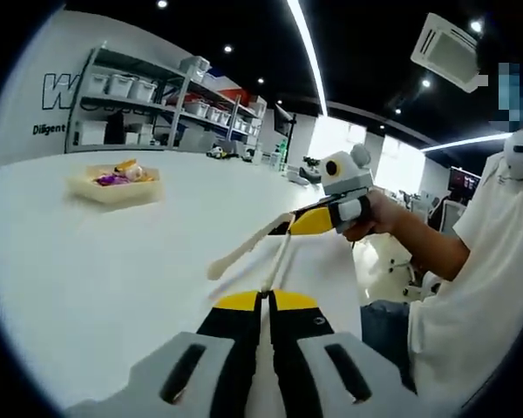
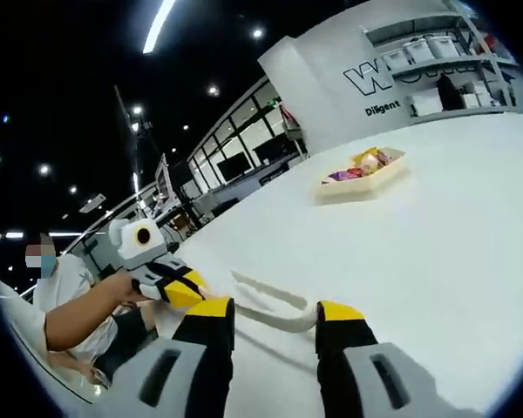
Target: Place the target food into the container with the food tongs after gripping and lifting it, then release it inside without dropping or visibly crushing the food.
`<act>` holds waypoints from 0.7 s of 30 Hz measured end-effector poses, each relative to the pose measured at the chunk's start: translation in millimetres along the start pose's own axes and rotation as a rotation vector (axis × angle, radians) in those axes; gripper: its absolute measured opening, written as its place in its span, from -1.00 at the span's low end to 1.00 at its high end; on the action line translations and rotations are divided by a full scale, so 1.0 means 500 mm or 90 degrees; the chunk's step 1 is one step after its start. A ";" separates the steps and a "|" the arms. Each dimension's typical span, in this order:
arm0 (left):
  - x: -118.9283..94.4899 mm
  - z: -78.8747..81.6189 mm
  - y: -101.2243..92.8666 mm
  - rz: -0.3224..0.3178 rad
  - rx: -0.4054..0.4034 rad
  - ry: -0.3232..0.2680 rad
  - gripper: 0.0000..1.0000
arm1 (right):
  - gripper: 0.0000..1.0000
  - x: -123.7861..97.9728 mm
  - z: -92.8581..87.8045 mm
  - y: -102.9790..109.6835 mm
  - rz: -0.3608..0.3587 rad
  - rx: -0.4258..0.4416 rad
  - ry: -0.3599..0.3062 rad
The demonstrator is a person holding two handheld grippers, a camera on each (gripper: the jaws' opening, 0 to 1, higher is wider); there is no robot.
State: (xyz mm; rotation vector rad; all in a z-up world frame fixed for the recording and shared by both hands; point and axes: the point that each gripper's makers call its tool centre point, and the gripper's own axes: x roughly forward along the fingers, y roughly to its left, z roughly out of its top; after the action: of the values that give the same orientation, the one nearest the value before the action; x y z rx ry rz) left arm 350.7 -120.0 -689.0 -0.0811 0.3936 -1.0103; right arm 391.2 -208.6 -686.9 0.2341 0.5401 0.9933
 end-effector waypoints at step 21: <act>0.002 -0.016 0.014 0.029 -0.008 0.023 -0.94 | -0.55 0.001 -0.012 -0.019 -0.032 -0.031 0.012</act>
State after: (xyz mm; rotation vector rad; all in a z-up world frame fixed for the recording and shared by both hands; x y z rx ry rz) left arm 354.0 -116.5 -698.4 -0.0642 0.4332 -0.9652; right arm 395.3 -213.5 -696.2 0.1665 0.5365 0.9594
